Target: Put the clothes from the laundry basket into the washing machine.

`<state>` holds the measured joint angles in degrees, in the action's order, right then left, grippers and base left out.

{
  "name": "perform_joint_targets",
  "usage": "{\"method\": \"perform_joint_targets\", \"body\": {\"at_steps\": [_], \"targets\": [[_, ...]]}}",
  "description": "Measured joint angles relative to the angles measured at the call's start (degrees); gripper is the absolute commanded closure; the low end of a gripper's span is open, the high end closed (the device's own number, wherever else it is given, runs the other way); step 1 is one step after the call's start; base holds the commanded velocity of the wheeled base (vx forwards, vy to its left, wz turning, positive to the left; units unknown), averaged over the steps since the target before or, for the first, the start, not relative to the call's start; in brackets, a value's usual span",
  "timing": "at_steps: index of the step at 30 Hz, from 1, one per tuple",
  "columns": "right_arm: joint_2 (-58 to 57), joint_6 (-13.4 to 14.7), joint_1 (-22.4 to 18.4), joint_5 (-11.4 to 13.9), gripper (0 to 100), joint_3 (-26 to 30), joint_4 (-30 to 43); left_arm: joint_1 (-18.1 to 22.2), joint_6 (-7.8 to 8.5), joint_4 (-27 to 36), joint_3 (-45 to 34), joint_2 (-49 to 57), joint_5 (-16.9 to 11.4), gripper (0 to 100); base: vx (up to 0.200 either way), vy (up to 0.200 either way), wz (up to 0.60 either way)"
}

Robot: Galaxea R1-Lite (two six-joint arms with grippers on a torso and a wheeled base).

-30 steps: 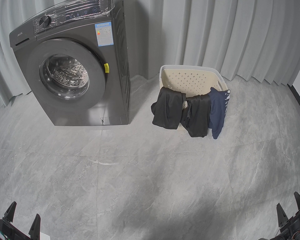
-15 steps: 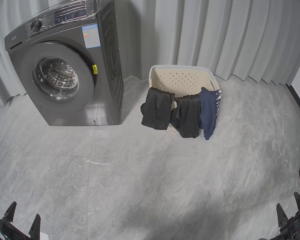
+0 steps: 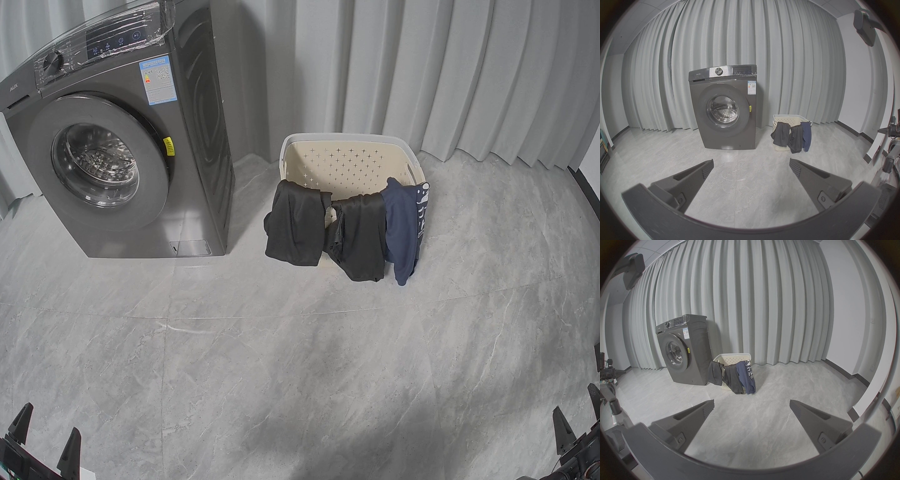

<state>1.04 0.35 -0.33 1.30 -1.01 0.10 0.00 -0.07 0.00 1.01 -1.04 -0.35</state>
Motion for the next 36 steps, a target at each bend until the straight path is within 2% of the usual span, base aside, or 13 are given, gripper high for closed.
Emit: {"method": "perform_joint_targets", "body": {"at_steps": [8, 17, 26, 36], "targets": [[0.0, 0.0, 0.0, 0.0, 0, 0.0, 0.0, 0.0, 0.0, 0.0, 0.0, 0.0, 0.0, 0, 0.2, 0.0, 0.0], [0.0, -0.02, 0.0, -0.02, 0, 0.0, 0.01, -0.05, -0.09, 0.0, 0.0, 0.0, 0.0, 0, 0.0, 0.0, 0.0], [0.0, -0.02, 0.0, 0.0, 0, 0.0, 0.0, -0.07, -0.09, 0.0, 0.0, 0.0, 0.0, 0, 0.0, -0.2, 0.0], [0.0, 0.0, 0.0, 0.0, 0, 0.0, 0.0, -0.05, -0.02, 0.0, 0.0, 0.0, 0.0, 0, 0.0, 0.0, 0.0]]}}
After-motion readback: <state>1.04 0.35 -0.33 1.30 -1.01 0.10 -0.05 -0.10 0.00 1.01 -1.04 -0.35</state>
